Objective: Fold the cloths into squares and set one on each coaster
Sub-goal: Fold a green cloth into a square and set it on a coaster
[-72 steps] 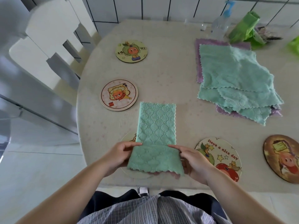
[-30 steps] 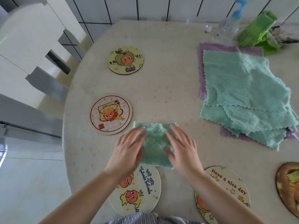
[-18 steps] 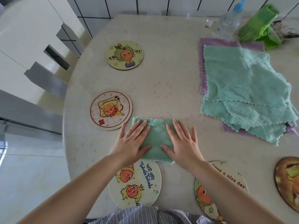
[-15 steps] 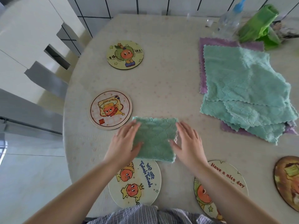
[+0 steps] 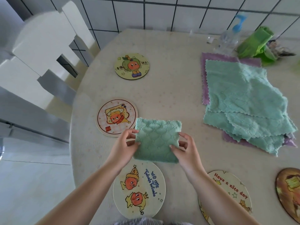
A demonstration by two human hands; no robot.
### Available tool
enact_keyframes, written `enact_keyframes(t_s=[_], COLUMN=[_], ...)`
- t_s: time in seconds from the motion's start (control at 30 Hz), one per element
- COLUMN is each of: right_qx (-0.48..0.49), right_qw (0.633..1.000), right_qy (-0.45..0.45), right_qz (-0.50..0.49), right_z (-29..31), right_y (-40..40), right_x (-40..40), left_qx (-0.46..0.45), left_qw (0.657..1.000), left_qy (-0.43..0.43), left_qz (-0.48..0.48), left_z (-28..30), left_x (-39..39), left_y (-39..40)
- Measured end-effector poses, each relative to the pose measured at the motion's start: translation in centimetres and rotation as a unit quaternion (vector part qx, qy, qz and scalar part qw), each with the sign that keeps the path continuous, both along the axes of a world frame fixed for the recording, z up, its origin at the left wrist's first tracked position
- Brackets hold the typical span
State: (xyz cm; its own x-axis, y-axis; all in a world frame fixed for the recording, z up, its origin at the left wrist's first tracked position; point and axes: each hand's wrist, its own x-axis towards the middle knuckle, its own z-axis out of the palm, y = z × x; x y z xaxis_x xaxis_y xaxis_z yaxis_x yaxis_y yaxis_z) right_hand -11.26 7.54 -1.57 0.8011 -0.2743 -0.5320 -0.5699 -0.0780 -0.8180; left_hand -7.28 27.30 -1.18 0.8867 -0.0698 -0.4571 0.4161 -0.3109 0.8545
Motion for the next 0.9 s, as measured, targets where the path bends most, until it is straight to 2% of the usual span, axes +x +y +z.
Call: enact_keyframes(t_s=[0.27, 0.5, 0.63, 0.9], right_qx=[-0.001, 0.001, -0.073, -0.107], right_qw=[0.998, 0.994, 0.983, 0.97], right_qy=[-0.068, -0.083, -0.1, -0.114], right_qz=[0.016, 0.068, 0.138, 0.186], right_z=[1.8, 2.5, 1.7, -0.7], right_y=[1.2, 3.4, 4.3, 5.0], right_x=[10.3, 23.1, 28.5, 33.8], left_qx=[-0.179, -0.166, -0.143, -0.015], left_qw=[0.978, 0.979, 0.983, 0.994], left_qy=[0.039, 0.009, -0.022, -0.092], left_qz=[0.102, 0.116, 0.116, 0.058], left_z=[2.0, 2.3, 0.7, -2.7], left_x=[9.8, 22.1, 27.3, 32.9], left_y=[1.4, 3.2, 4.2, 5.4])
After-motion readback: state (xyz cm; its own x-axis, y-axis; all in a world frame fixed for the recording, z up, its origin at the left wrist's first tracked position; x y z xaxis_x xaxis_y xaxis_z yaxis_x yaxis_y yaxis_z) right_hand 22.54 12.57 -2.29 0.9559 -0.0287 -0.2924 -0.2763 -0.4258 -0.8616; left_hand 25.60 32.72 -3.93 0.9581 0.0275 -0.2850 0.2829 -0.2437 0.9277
